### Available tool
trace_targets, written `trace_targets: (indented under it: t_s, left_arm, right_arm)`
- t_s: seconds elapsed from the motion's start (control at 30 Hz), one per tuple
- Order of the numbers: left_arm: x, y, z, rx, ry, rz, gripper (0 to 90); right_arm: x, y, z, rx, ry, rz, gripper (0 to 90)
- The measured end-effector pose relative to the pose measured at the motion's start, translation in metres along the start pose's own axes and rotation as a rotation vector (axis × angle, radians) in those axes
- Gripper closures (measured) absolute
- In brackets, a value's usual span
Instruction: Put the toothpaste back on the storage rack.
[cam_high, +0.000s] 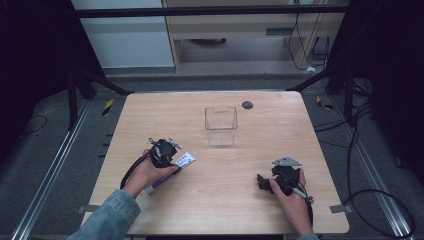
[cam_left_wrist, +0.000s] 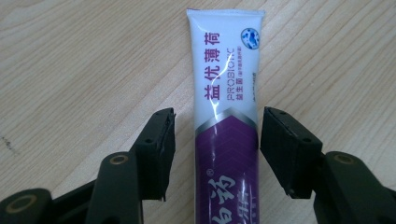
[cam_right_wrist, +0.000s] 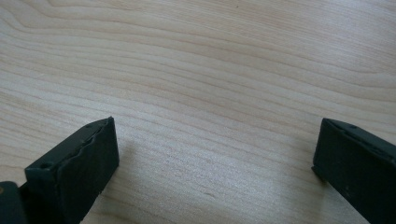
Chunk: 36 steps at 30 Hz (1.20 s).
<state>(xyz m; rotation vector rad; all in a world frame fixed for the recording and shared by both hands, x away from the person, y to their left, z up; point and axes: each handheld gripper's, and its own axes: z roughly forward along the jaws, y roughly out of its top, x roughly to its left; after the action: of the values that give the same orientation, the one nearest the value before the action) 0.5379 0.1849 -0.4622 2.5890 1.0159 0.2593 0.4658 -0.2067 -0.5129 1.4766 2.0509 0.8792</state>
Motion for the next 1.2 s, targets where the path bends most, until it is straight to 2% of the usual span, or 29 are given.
trace_targets:
  t_s: [0.5, 1.2]
  left_arm:
    - [0.0002, 0.0016, 0.0058, 0.013, -0.024, -0.002, 50.1]
    - [-0.0022, 0.0023, 0.008, 0.02, -0.022, -0.002, 56.6]
  right_arm:
    - [-0.0001, 0.0, 0.0, 0.0, -0.001, -0.002, 0.4]
    - [0.0, -0.0001, 0.0, 0.001, -0.001, 0.0, 0.3]
